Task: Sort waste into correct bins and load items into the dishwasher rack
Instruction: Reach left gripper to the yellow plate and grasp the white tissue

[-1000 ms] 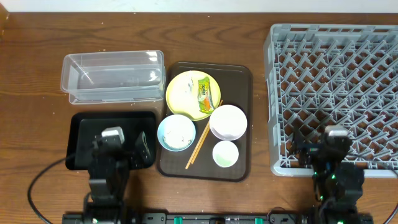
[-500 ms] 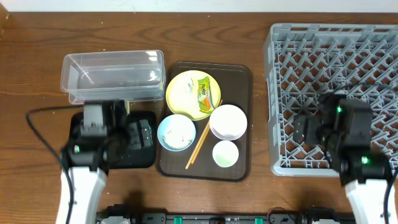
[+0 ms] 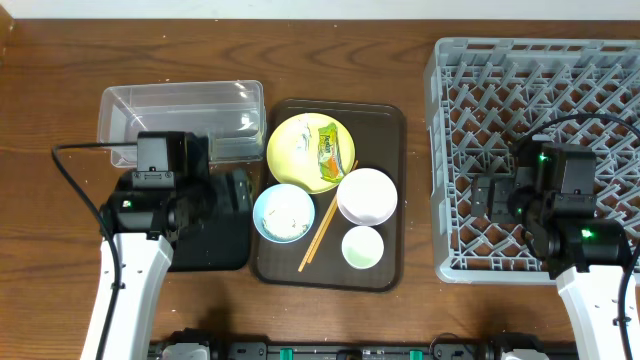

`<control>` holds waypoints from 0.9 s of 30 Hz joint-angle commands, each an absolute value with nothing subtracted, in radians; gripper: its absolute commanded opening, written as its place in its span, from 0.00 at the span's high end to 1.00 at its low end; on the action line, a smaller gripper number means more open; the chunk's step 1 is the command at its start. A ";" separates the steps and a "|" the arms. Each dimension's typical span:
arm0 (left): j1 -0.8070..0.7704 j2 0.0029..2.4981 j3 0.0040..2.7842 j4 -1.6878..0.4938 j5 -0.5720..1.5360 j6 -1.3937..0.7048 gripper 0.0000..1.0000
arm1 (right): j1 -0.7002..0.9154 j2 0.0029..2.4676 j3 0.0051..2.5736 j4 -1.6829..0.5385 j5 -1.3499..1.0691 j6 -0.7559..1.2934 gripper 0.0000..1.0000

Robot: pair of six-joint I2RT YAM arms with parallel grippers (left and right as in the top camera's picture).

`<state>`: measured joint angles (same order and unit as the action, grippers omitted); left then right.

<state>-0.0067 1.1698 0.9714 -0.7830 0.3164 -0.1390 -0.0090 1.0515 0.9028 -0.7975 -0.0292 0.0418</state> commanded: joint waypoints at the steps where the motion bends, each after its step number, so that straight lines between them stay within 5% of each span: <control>1: -0.033 1.174 0.990 -0.689 0.329 -0.147 0.07 | 0.003 1.044 0.928 -0.800 -0.027 0.048 0.01; 18: -0.299 1.521 0.990 -0.131 0.163 -0.128 0.08 | 0.003 1.044 0.928 -0.797 -0.027 0.048 0.01; 27: -0.317 1.729 0.990 -0.024 0.163 -0.128 0.17 | 0.003 1.044 0.928 -0.805 -0.027 0.048 0.01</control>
